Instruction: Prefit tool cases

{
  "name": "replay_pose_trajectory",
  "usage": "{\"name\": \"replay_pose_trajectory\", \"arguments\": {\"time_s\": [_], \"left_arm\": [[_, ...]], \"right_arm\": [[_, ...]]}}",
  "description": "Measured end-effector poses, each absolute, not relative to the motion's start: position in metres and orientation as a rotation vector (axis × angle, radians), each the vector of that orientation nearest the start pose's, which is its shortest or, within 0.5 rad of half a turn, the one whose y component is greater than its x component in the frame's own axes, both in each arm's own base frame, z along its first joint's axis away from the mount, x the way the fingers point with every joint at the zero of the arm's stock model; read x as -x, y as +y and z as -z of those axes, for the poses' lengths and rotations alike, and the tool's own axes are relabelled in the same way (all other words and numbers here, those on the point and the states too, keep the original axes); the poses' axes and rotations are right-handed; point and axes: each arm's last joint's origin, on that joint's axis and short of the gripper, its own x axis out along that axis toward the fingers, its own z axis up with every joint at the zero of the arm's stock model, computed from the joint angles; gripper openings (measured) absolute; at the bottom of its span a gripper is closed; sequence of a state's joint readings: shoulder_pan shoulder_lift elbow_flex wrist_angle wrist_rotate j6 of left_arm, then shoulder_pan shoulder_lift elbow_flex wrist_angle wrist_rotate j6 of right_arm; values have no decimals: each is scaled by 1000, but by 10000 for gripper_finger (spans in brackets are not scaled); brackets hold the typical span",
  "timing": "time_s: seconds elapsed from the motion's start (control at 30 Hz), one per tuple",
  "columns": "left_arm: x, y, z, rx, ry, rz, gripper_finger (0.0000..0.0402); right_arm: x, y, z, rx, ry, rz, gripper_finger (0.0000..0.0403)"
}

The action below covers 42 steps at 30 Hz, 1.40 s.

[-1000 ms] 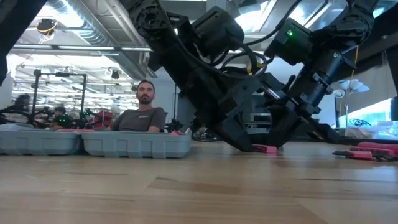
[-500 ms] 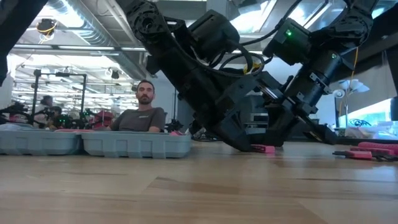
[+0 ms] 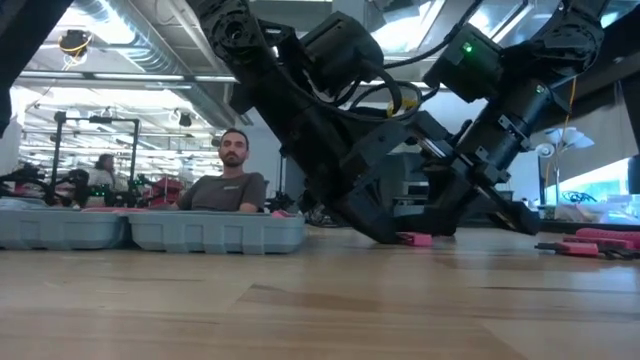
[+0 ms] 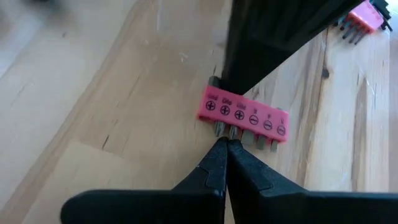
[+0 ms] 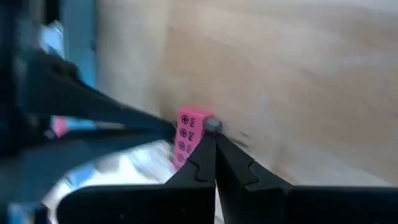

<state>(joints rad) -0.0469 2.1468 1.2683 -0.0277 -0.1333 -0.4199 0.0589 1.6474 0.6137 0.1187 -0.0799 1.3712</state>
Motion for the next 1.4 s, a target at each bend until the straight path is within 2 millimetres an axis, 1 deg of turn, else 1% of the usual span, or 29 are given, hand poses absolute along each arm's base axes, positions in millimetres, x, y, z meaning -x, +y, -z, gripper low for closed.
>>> {"name": "replay_pose_trajectory", "arguments": {"time_s": [0.1, 0.27, 0.37, 0.63, 1.13, 1.4], "left_arm": [[-426, -20, -99, 307, 868, -262, 0], [-427, -19, -99, 308, 858, -262, 0], [-427, -19, -99, 309, 854, -262, 0], [-427, -19, -99, 309, 854, -258, 0], [-427, -17, -99, 287, 859, -244, 0], [-427, -8, -99, 258, 862, -228, 0]], "right_arm": [[-266, 19, -114, -1223, 921, 512, 0], [-264, 19, -115, -1210, 948, 498, 0], [-264, 19, -115, -1223, 924, 536, 0], [-261, 12, -114, -1180, 886, 632, 0], [-264, 13, -112, -1191, 823, 655, 0], [-267, 11, -110, -1191, 775, 669, 0]]}}
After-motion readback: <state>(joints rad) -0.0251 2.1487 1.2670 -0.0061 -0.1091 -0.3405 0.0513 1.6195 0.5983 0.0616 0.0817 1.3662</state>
